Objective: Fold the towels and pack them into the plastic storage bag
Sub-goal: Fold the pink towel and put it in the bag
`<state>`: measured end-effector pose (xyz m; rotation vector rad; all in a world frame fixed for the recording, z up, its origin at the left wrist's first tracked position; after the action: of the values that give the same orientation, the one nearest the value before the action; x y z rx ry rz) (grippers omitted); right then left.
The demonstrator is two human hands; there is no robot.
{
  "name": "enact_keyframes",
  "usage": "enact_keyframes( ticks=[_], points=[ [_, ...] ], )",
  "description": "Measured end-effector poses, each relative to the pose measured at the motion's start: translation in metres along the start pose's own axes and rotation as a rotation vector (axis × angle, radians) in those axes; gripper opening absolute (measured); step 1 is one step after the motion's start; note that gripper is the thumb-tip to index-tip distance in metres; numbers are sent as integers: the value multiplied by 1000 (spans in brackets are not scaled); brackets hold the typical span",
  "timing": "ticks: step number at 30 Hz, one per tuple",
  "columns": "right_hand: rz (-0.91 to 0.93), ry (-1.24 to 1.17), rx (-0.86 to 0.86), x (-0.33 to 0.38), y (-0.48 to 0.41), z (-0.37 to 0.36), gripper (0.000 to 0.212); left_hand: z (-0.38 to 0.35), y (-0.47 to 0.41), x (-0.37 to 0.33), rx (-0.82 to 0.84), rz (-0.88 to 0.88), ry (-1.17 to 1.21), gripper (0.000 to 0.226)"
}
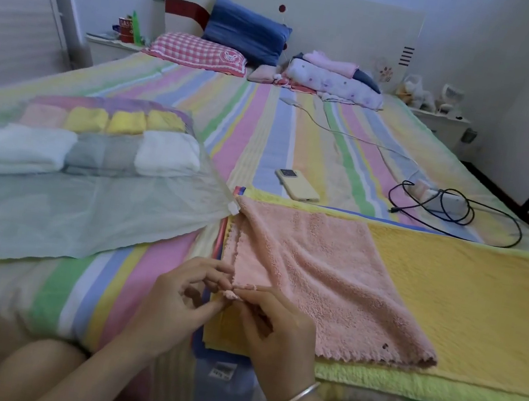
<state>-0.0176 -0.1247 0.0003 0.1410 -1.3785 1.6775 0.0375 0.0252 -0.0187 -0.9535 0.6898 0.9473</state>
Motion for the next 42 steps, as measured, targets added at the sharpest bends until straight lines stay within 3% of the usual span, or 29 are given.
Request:
enact_keyframes(
  ticks=[5,9,15,19,26,30,34,39,42],
  points=[
    [-43,-52,-9,-3,-3,3,17,-1,-15,-10,-7,-127,-122,24],
    [-18,-68,-19,1,-4,1,18,1,-17,-15,9,-165,-110,8],
    [35,-51,-70,8,2,-4,16,0,-17,-5,84,-97,-103,26],
    [40,-88,-108,11,-1,8,16,-6,-23,-15,97,-177,-121,11],
    [71,-105,-135,32,-33,64,10,-36,-65,-49,129,-498,-443,26],
    [-7,-96,-126,34,-71,106,13,-49,-97,-50,96,-447,-570,34],
    [-8,-44,-159,40,-119,152,22,-57,-113,-43,172,-335,-499,41],
    [-18,-41,-193,52,-159,194,35,-65,-115,-75,147,-415,-503,42],
    [-48,-89,-288,58,-175,221,25,-49,-116,-105,45,-470,-512,32]
  ],
)
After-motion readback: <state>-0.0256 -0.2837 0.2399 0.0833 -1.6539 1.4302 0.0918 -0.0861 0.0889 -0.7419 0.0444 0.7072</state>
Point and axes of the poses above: each hand's wrist, its own y-axis away from the middle knuckle, its own z-axis out of the back of the hand, x = y × z, the point moved 8 cm from there along -y, towards the middle knuckle, and after that the axes turned 5 degrees about -y, right-handed, at the moved point
